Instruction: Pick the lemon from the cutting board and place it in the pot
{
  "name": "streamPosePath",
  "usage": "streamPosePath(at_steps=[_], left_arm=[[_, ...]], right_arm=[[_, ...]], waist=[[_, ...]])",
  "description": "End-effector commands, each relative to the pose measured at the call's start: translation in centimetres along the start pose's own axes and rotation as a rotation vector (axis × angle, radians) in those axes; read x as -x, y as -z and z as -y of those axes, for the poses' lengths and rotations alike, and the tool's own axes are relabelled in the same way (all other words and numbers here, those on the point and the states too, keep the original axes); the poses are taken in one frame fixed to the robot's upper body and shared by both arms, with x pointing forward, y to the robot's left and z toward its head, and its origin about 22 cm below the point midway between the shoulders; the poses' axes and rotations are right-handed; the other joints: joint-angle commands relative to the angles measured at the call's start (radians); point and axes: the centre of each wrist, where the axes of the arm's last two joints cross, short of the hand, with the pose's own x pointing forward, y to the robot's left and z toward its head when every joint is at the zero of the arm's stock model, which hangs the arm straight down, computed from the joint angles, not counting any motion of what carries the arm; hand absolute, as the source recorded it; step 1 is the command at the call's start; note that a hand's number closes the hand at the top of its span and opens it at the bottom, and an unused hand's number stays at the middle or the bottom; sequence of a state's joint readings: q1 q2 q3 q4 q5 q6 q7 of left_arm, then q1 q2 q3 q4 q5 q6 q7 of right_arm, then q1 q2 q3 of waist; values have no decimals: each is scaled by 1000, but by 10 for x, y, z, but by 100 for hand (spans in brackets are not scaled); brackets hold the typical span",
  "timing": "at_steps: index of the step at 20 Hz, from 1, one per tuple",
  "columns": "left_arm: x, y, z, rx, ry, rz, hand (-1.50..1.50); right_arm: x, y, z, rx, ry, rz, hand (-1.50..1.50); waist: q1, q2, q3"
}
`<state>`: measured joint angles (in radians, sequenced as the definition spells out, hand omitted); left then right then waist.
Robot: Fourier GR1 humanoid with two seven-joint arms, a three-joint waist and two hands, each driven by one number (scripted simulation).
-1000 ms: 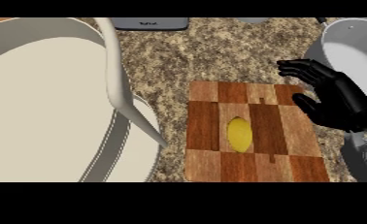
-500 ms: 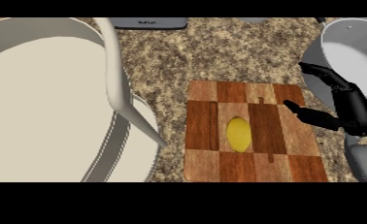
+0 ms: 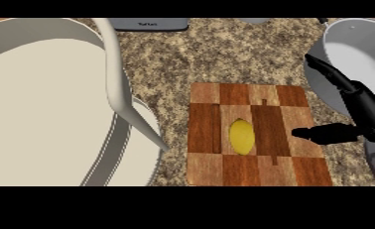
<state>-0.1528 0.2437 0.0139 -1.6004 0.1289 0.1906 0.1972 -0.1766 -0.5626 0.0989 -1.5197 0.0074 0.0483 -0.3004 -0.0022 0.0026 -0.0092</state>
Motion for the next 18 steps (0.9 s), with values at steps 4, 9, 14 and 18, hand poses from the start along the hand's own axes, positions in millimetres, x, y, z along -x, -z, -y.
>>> streamPosePath(at_steps=[4, 9, 14, 18], left_arm=[[-23, 3, -1, -17, -5, 60, 0], [-16, 10, -1, -18, 18, 56, 0], [-10, -2, -24, -22, 4, 80, 0], [-16, 8, -10, -24, -9, 61, 0]], right_arm=[[-48, 20, -9, -363, -221, -168, -150], [-83, 33, -32, -538, -352, -249, -150], [-81, 38, -62, -612, -358, -334, -150], [-97, 41, -71, -612, -328, -343, -150]], waist=[[14, -10, 6], [10, -5, 7], [15, -3, 8], [5, -3, 9]])
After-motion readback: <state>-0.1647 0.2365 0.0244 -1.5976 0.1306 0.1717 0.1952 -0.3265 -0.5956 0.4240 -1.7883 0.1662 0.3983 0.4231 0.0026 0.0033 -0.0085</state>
